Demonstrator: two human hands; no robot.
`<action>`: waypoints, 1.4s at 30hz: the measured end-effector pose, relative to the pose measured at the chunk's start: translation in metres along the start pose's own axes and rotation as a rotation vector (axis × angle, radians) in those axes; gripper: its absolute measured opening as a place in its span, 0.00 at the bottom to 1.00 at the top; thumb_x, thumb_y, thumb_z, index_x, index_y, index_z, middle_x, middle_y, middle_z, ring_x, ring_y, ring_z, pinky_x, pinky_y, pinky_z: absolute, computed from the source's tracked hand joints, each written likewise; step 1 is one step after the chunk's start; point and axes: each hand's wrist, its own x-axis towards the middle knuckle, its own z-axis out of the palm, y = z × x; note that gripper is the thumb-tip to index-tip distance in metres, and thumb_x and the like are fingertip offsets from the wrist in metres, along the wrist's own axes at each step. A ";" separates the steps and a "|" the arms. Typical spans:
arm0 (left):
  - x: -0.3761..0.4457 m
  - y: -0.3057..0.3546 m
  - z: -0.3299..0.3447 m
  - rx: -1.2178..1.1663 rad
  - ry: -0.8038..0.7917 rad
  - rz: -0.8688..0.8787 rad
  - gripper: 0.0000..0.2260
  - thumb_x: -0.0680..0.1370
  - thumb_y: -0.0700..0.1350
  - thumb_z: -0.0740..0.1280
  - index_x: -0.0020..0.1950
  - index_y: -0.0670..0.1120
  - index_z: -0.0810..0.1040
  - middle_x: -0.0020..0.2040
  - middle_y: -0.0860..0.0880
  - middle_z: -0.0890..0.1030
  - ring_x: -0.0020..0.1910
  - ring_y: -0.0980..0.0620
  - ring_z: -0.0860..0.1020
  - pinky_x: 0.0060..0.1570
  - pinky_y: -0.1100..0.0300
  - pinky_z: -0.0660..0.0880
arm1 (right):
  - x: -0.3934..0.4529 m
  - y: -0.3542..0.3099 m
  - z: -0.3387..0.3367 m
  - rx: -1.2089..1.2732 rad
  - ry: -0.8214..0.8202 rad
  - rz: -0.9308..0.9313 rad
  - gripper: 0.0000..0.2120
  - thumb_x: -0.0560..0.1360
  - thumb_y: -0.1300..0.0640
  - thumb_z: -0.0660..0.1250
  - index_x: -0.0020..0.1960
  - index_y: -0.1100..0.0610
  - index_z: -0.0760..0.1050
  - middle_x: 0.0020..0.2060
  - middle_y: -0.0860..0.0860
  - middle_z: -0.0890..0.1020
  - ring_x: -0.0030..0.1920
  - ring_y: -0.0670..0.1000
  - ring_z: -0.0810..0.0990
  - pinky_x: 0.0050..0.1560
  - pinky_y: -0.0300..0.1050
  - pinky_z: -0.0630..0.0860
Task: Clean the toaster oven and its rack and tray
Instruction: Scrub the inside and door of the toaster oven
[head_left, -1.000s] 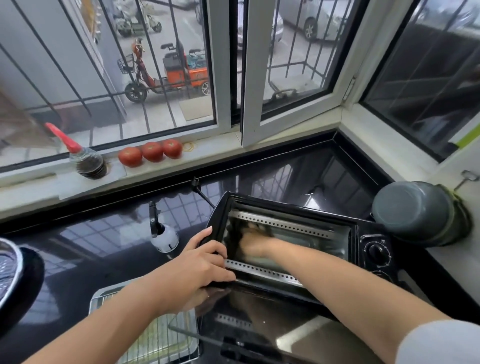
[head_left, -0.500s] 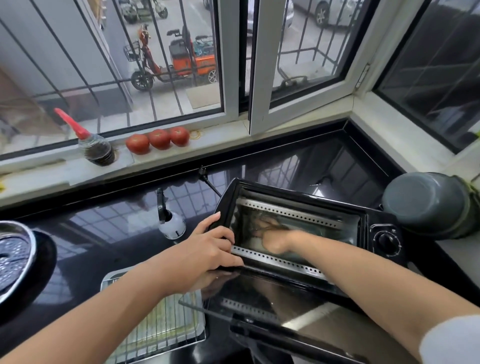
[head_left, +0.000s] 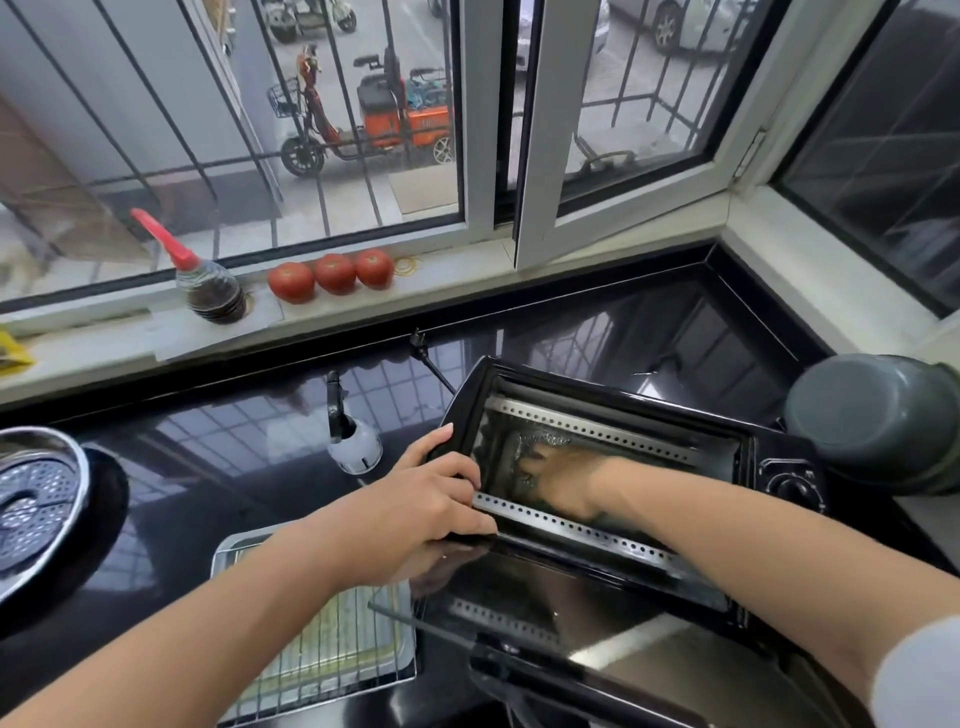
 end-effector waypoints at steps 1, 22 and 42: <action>0.001 0.001 -0.001 -0.004 -0.002 0.003 0.20 0.78 0.50 0.56 0.66 0.63 0.77 0.45 0.63 0.74 0.68 0.59 0.67 0.80 0.48 0.35 | -0.001 0.004 -0.001 -0.014 0.002 -0.024 0.24 0.77 0.65 0.64 0.73 0.57 0.70 0.78 0.52 0.57 0.78 0.60 0.51 0.75 0.60 0.62; -0.001 0.004 -0.001 -0.023 0.006 0.010 0.18 0.78 0.49 0.58 0.64 0.63 0.78 0.44 0.63 0.74 0.67 0.58 0.68 0.80 0.45 0.38 | 0.015 0.004 0.021 -0.093 0.293 0.036 0.26 0.82 0.55 0.57 0.79 0.46 0.58 0.81 0.53 0.50 0.80 0.59 0.44 0.79 0.57 0.44; -0.003 0.001 0.001 0.031 -0.029 -0.007 0.18 0.80 0.47 0.68 0.65 0.66 0.75 0.46 0.63 0.76 0.69 0.60 0.67 0.80 0.45 0.37 | 0.023 -0.008 0.009 -0.025 0.329 0.153 0.25 0.85 0.51 0.51 0.81 0.52 0.52 0.81 0.54 0.45 0.80 0.58 0.43 0.78 0.54 0.43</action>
